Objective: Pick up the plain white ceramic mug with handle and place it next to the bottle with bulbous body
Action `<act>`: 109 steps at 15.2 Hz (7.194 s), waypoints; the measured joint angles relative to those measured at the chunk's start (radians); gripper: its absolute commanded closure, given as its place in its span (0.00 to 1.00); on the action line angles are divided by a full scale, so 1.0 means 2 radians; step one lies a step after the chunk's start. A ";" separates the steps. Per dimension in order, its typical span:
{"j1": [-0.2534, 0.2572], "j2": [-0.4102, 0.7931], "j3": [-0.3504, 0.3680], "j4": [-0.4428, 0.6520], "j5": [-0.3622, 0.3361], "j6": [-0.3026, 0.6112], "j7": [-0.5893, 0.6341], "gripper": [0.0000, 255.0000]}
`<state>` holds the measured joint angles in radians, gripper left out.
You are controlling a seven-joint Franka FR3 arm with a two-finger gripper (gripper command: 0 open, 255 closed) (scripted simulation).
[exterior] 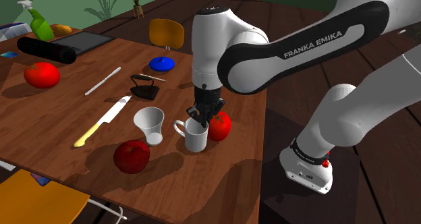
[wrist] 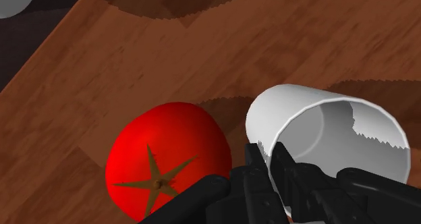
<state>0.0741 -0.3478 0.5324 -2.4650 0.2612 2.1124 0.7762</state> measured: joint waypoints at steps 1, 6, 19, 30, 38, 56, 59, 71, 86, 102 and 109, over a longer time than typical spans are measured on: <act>0.000 -0.005 -0.003 0.004 0.001 -0.009 -0.001 1.00; 0.001 -0.020 -0.009 0.025 0.001 -0.045 -0.002 1.00; -0.001 -0.043 -0.027 0.096 -0.005 -0.138 0.000 1.00; -0.005 -0.047 -0.039 0.165 -0.013 -0.211 0.003 1.00; -0.008 -0.042 -0.046 0.223 -0.018 -0.264 0.008 1.00; -0.027 -0.070 -0.112 0.270 -0.039 -0.349 -0.059 1.00; -0.035 -0.086 -0.143 0.254 -0.052 -0.355 -0.098 1.00; -0.075 -0.104 -0.262 0.230 -0.119 -0.360 -0.250 1.00; -0.121 -0.015 -0.408 0.315 -0.184 -0.350 -0.439 1.00; -0.149 0.073 -0.491 0.355 -0.182 -0.299 -0.551 1.00; -0.151 0.065 -0.492 0.300 -0.186 -0.251 -0.547 1.00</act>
<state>-0.2276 -0.2178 -0.4507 -1.8654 -0.1110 1.6097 -0.3185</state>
